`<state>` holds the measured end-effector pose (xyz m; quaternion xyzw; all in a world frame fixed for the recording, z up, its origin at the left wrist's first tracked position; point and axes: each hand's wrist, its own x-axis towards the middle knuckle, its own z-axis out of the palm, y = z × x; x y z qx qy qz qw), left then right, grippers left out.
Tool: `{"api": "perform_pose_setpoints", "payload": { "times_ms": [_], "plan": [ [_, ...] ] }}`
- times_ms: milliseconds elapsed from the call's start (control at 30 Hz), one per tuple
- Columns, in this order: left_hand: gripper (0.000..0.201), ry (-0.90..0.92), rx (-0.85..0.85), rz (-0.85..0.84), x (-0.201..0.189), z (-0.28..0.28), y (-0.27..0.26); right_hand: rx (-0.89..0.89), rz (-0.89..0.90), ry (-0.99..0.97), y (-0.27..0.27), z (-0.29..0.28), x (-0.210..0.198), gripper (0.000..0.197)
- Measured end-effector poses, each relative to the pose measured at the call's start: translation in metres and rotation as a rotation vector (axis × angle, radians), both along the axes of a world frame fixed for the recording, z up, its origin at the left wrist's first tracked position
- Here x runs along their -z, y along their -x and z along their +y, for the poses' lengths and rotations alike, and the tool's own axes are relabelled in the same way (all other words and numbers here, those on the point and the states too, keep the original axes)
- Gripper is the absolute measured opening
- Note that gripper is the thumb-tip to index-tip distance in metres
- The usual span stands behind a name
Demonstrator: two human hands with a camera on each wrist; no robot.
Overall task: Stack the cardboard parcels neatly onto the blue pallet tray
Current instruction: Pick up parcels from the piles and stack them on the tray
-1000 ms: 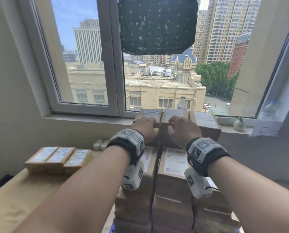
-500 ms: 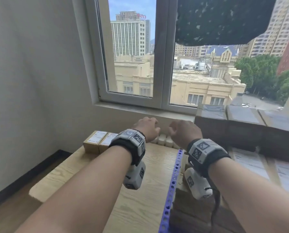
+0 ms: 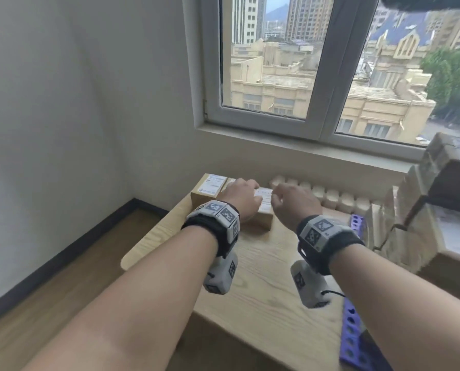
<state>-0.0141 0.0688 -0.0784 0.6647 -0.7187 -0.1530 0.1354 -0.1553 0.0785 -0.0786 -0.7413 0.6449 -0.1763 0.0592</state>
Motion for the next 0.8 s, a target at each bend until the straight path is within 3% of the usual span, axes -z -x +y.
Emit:
{"api": "perform_pose_setpoints", "payload": {
  "times_ms": [367,800],
  "plan": [
    [0.045,-0.081,-0.084,0.052,0.059,-0.03,-0.069,-0.052,0.04,-0.118,-0.066,-0.038,0.062,0.025],
    [0.046,-0.175,-0.188,0.015,0.088,-0.141,-0.124,-0.087,-0.11,-0.297,-0.104,-0.154,0.101,0.036]
  ]
}}
